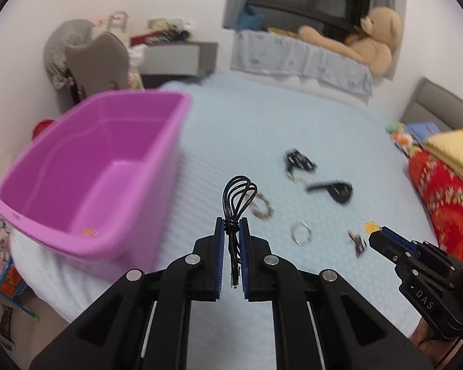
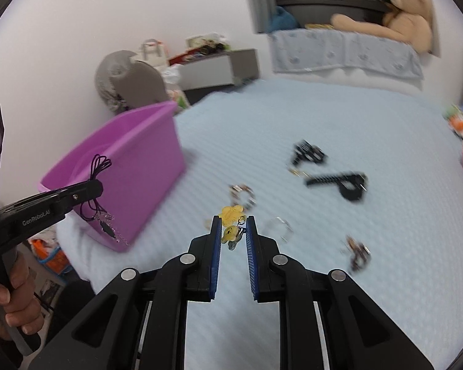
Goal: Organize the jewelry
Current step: 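Carry the necklace in the left tool and the charm in the right tool over the pink tub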
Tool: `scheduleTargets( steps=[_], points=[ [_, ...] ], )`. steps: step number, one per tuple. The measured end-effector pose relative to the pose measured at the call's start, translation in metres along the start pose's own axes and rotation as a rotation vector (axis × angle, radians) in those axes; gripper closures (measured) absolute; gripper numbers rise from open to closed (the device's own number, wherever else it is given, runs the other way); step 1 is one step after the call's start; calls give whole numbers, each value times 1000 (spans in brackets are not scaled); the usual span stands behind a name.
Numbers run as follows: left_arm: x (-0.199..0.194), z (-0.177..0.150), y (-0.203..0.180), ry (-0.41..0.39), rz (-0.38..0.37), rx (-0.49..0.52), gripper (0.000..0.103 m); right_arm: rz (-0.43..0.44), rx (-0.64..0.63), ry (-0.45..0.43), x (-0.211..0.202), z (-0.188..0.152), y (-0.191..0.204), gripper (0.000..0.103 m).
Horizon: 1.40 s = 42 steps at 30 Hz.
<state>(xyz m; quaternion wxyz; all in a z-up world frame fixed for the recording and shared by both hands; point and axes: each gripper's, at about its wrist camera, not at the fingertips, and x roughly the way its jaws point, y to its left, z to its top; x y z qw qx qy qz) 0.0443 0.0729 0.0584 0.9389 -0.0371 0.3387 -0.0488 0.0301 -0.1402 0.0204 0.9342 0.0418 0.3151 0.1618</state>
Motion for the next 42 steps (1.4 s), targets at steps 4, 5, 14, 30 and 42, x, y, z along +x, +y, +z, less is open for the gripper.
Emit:
scheduleTargets(
  steps=[4, 5, 14, 30, 42],
  points=[
    [-11, 19, 27, -35, 61, -22, 93, 72, -42, -20, 11, 31, 34, 87],
    [-14, 24, 35, -43, 75, -31, 93, 90, -56, -24, 14, 38, 44, 87],
    [-33, 56, 106, -90, 206, -108, 93, 254, -155, -40, 48, 100, 135, 87],
    [26, 55, 179, 56, 314, -220, 93, 273, -268, 153, 158, 125, 221, 87],
    [55, 45, 192, 169, 317, -250, 92, 186, -309, 191, 190, 125, 226, 67]
  ],
)
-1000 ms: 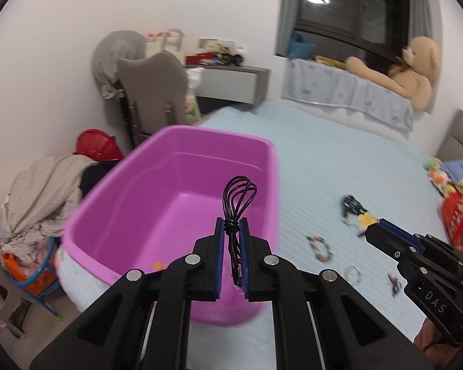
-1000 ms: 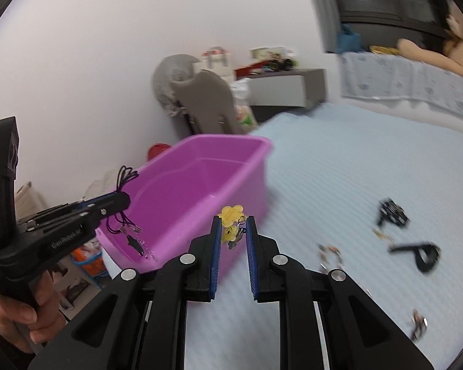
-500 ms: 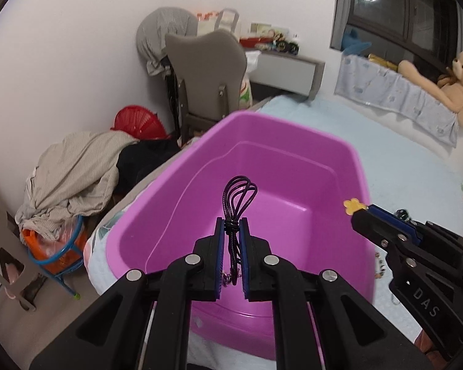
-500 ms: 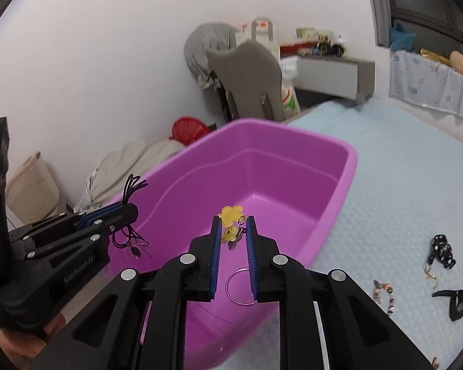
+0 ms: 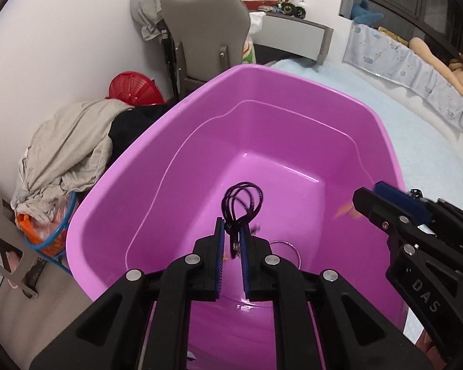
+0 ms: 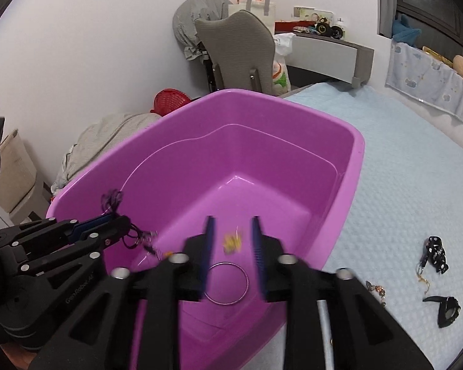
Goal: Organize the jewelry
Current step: 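Carry the necklace in the left tool and the charm in the right tool over the pink tub, then open the left tool over the tub while the right tool releases the flower charm, then move both open tools back over the jewelry on the bed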
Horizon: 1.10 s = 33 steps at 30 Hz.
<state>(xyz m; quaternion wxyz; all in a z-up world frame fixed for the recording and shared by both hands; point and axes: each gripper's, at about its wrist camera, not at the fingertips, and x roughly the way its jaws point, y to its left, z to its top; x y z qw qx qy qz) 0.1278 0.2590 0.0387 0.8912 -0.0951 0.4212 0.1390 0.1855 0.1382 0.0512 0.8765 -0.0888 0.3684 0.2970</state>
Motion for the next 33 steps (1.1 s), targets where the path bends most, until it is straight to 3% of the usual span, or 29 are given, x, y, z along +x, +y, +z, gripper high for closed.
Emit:
scheduleTargets(
  steps=[1, 3, 4, 7, 9, 33],
  points=[
    [0, 0, 1, 3, 2, -4, 92, -6, 1, -4, 0, 0, -1, 60],
    [1, -2, 4, 11, 13, -13, 90, -19, 0, -12, -1, 0, -3, 59],
    [1, -2, 5, 15, 19, -17, 83, -20, 2, -14, -2, 0, -4, 59],
    [-4, -3, 9, -12, 37, -37, 32, -20, 11, -21, -6, -1, -7, 57],
    [-12, -4, 10, -50, 37, -50, 32, -17, 14, -27, -8, -2, -7, 55],
    [-34, -7, -6, -88, 51, -12, 28, 0, 89, -77, -45, -18, -20, 52]
  ],
)
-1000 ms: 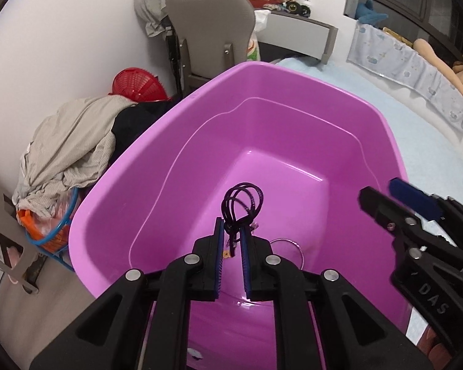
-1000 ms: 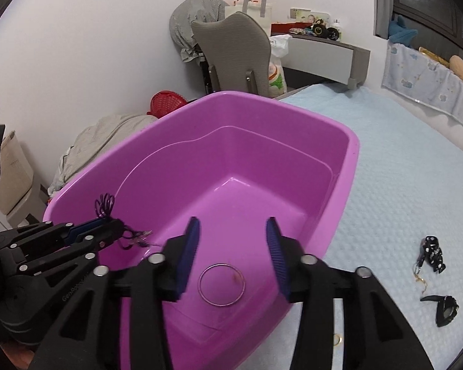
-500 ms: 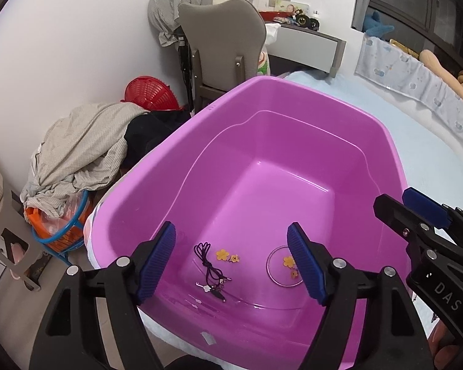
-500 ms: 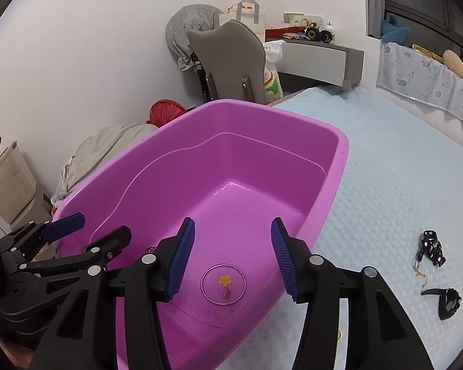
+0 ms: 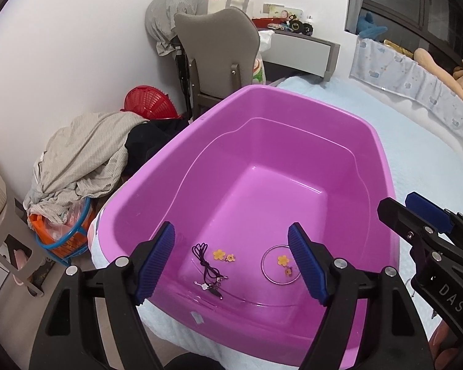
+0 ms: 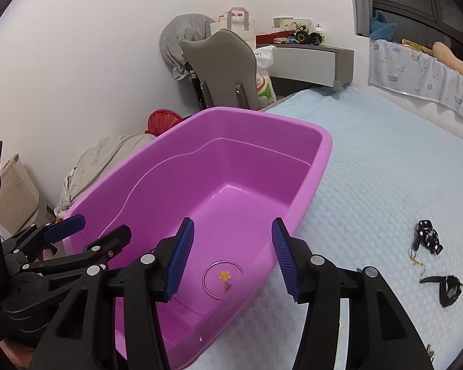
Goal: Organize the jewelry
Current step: 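Move both open tools back over the jewelry on the bed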
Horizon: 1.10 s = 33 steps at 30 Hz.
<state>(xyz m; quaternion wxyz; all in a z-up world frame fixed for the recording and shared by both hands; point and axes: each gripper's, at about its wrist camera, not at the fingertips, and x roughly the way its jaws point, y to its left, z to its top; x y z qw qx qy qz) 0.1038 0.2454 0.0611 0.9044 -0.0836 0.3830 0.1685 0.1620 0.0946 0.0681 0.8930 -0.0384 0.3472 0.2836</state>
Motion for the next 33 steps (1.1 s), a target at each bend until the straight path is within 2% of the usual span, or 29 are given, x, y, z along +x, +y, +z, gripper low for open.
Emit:
scheduleTargets(
  steps=[18, 33],
  points=[
    [-30, -6, -16, -49, -16, 8, 25, -40, 77, -77, -55, -30, -28, 49],
    [-58, -32, -57, -75, -64, 74, 23, -149, 146, -115, -109, -78, -65, 45]
  ],
)
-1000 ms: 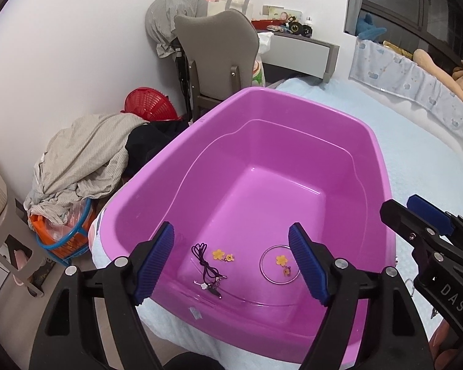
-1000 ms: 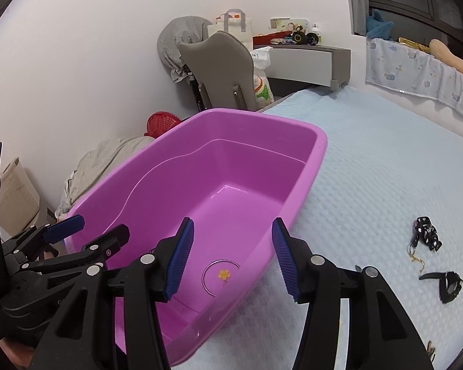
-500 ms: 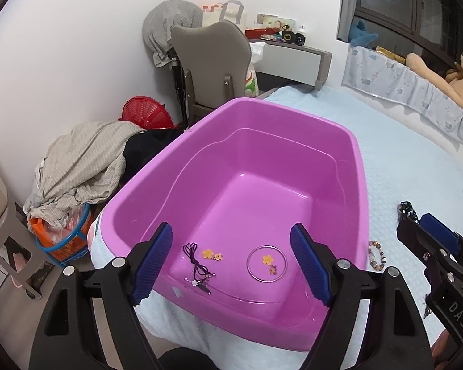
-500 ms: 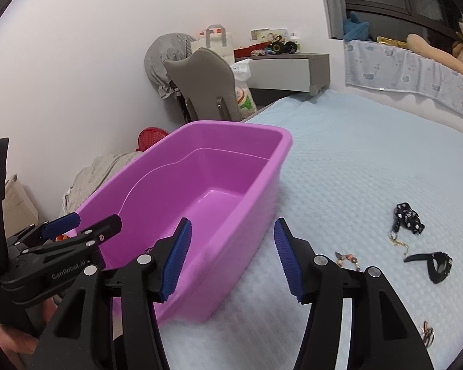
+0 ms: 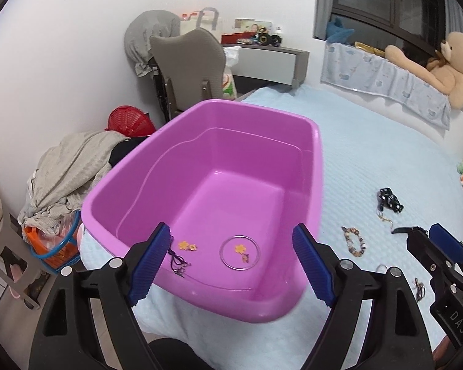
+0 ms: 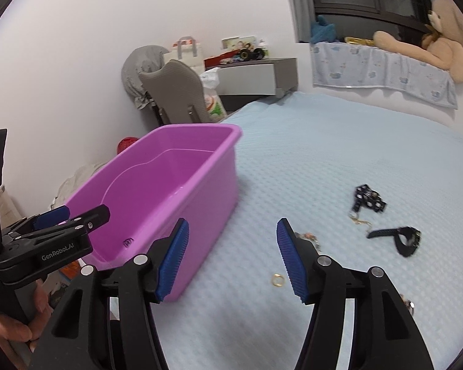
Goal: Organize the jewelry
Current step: 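Move both open tools back over the jewelry on the bed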
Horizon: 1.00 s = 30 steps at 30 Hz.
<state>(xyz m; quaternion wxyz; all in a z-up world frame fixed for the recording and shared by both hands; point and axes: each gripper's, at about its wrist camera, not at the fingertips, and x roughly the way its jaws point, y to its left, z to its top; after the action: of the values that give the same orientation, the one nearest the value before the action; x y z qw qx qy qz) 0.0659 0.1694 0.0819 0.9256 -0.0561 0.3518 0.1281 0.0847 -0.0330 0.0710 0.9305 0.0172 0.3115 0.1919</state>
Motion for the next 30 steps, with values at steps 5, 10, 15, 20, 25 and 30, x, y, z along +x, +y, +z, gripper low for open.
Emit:
scheduleTargets(
  steps=[5, 10, 15, 20, 25, 30],
  points=[
    [-5, -8, -19, 7, -26, 26, 22, -59, 8, -11, -22, -12, -16, 45],
    [-10, -15, -39, 9, -55, 64, 22, -106, 14, -43, -43, -17, -30, 43],
    [-16, -24, -63, 10, -88, 100, 22, -138, 36, -57, -60, -28, -48, 42],
    [-24, -37, -85, -1, -113, 146, 21, -178, 62, -72, -75, -44, -71, 39],
    [-21, -53, -104, 17, -123, 193, 20, -205, 110, -55, -85, -70, -97, 39],
    [-14, -69, -118, 39, -134, 210, 20, -247, 168, -17, -93, -103, -130, 39]
  ],
)
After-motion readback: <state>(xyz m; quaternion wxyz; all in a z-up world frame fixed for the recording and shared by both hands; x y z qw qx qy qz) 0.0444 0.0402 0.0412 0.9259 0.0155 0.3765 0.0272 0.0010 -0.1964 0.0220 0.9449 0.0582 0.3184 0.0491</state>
